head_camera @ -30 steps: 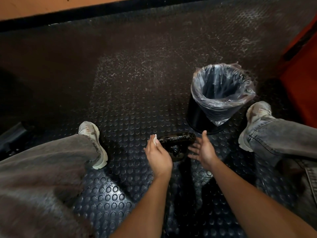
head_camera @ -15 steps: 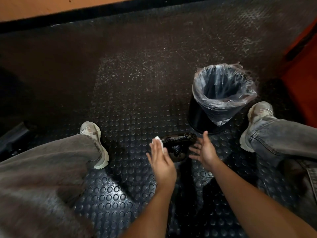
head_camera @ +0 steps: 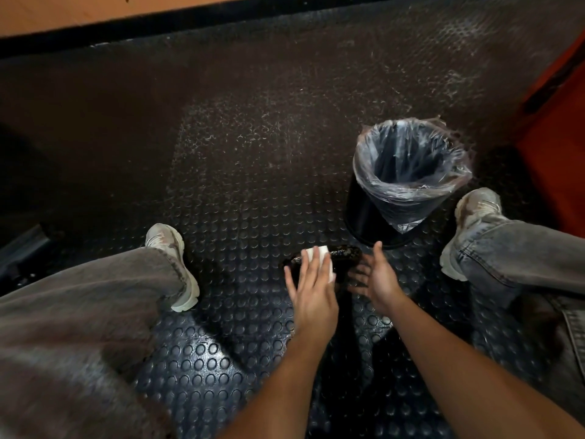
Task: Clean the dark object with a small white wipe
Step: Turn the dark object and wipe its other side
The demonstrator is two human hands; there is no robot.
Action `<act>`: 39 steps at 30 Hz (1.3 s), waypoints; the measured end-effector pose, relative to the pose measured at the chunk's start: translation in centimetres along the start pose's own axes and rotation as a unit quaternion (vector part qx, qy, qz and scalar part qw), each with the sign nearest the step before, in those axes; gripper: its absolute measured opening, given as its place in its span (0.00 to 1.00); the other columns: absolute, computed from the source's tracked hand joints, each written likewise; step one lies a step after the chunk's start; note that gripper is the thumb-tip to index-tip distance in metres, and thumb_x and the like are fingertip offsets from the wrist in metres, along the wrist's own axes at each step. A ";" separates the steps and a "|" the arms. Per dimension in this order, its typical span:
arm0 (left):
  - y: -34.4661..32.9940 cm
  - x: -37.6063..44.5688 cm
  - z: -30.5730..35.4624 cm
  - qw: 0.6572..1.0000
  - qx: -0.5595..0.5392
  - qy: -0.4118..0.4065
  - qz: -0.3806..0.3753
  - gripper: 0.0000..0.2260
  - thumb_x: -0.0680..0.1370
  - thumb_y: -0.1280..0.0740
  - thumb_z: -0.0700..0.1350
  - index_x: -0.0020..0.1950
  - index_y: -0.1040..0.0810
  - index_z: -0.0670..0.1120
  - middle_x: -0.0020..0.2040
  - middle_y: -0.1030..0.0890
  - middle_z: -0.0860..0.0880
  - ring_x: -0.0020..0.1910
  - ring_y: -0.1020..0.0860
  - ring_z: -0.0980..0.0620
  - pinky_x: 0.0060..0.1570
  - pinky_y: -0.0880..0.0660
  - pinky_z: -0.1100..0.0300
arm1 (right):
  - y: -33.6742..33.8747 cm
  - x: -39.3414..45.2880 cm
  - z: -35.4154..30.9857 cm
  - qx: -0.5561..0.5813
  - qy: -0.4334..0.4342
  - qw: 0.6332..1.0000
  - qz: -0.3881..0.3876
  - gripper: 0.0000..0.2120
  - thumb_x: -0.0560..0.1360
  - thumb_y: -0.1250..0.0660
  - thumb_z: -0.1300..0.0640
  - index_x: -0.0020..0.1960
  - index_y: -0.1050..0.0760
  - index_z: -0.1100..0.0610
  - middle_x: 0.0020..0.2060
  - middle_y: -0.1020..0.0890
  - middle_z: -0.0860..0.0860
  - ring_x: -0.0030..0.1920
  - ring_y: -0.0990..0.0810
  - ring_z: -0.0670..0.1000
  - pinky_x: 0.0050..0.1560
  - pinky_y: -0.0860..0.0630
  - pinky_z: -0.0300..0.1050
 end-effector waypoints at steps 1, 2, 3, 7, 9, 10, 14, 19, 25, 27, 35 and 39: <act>0.3 -0.8 -1.3 0.999 -0.018 0.040 0.018 0.22 0.86 0.48 0.48 0.81 0.40 0.53 0.82 0.44 0.56 0.81 0.53 0.58 0.79 0.61 0.46 | 0.0 0.0 0.0 0.001 -0.001 1.000 0.001 0.38 0.80 0.54 0.30 0.76 0.33 0.55 0.71 0.28 0.59 0.67 0.25 0.60 0.66 0.27 0.66; 0.6 -1.4 -2.6 0.994 -0.046 0.090 0.037 0.22 0.86 0.46 0.49 0.81 0.41 0.55 0.81 0.45 0.58 0.81 0.53 0.60 0.79 0.60 0.47 | 0.0 0.1 0.0 0.001 0.000 1.000 0.002 0.38 0.80 0.54 0.30 0.76 0.34 0.55 0.72 0.29 0.59 0.66 0.25 0.60 0.66 0.27 0.66; 1.0 -1.8 -3.7 0.985 -0.083 0.140 0.060 0.22 0.86 0.46 0.49 0.80 0.41 0.55 0.81 0.44 0.58 0.80 0.53 0.62 0.79 0.60 0.48 | -0.1 0.1 0.0 0.000 0.000 1.000 0.001 0.38 0.80 0.55 0.30 0.77 0.35 0.55 0.72 0.29 0.60 0.66 0.24 0.60 0.66 0.27 0.66; 2.7 -1.0 -6.0 0.923 -0.205 0.294 0.142 0.20 0.87 0.49 0.50 0.77 0.31 0.50 0.77 0.32 0.51 0.79 0.41 0.54 0.80 0.52 0.48 | 0.0 0.3 0.2 -0.002 0.001 1.000 -0.007 0.39 0.79 0.55 0.29 0.78 0.36 0.55 0.73 0.30 0.60 0.66 0.25 0.60 0.66 0.27 0.66; 3.2 0.8 -5.8 0.929 -0.179 0.301 0.122 0.19 0.87 0.49 0.50 0.74 0.27 0.48 0.75 0.28 0.51 0.78 0.37 0.51 0.80 0.49 0.47 | 0.1 0.4 0.2 -0.001 0.001 1.000 -0.007 0.39 0.79 0.55 0.29 0.78 0.36 0.55 0.73 0.29 0.60 0.66 0.25 0.60 0.66 0.28 0.66; 3.2 1.9 -5.0 0.948 -0.139 0.272 0.094 0.19 0.87 0.48 0.49 0.73 0.26 0.48 0.74 0.28 0.51 0.78 0.38 0.52 0.80 0.51 0.48 | 0.1 0.5 0.2 -0.001 0.001 1.000 -0.008 0.39 0.79 0.55 0.29 0.78 0.36 0.55 0.72 0.29 0.60 0.66 0.25 0.59 0.66 0.28 0.66; 1.0 3.7 0.6 0.998 -0.015 0.060 -0.029 0.19 0.87 0.48 0.49 0.74 0.27 0.50 0.75 0.29 0.55 0.79 0.42 0.59 0.79 0.62 0.49 | -0.1 0.4 0.1 -0.003 0.002 1.000 -0.006 0.33 0.79 0.55 0.29 0.67 0.26 0.50 0.70 0.26 0.58 0.62 0.22 0.56 0.61 0.25 0.61; 0.6 -0.3 0.1 0.999 -0.046 0.011 0.008 0.21 0.85 0.48 0.51 0.78 0.32 0.51 0.78 0.36 0.58 0.80 0.48 0.62 0.79 0.58 0.48 | 0.1 0.2 0.0 -0.002 0.001 1.000 -0.002 0.35 0.80 0.54 0.29 0.72 0.30 0.52 0.72 0.28 0.59 0.65 0.24 0.59 0.64 0.26 0.63; 2.5 -1.7 -7.3 0.928 -0.187 0.287 0.145 0.20 0.86 0.48 0.52 0.77 0.31 0.51 0.77 0.31 0.52 0.77 0.39 0.58 0.79 0.46 0.47 | 0.1 0.2 0.2 -0.002 -0.006 1.000 -0.004 0.39 0.80 0.55 0.29 0.78 0.37 0.56 0.74 0.31 0.60 0.69 0.26 0.61 0.66 0.27 0.65; 2.5 -0.4 -7.2 0.923 -0.203 0.299 0.136 0.20 0.86 0.49 0.53 0.75 0.28 0.51 0.75 0.28 0.51 0.76 0.34 0.52 0.76 0.38 0.45 | 0.1 0.3 0.1 -0.002 -0.003 1.000 -0.004 0.39 0.80 0.55 0.29 0.78 0.37 0.56 0.74 0.31 0.61 0.68 0.26 0.61 0.66 0.27 0.65; -0.3 2.9 1.0 0.999 0.019 0.011 -0.035 0.20 0.85 0.47 0.49 0.77 0.31 0.51 0.78 0.33 0.55 0.80 0.47 0.57 0.78 0.59 0.44 | 0.0 0.3 0.3 -0.006 -0.001 1.000 0.000 0.34 0.79 0.53 0.28 0.66 0.25 0.50 0.67 0.24 0.56 0.62 0.22 0.57 0.58 0.22 0.59; -0.9 0.4 1.5 0.999 0.019 -0.049 -0.013 0.22 0.83 0.47 0.49 0.77 0.32 0.52 0.80 0.37 0.56 0.81 0.49 0.58 0.77 0.57 0.44 | 0.0 0.1 0.2 -0.009 -0.001 1.000 -0.002 0.36 0.78 0.53 0.27 0.67 0.24 0.51 0.66 0.22 0.55 0.63 0.22 0.57 0.60 0.23 0.60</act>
Point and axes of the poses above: each hand's wrist, its own x-axis towards the middle knuckle, its own y-axis out of the back of the hand, z = x × y, the point moved 10 cm from there along x, towards the middle knuckle
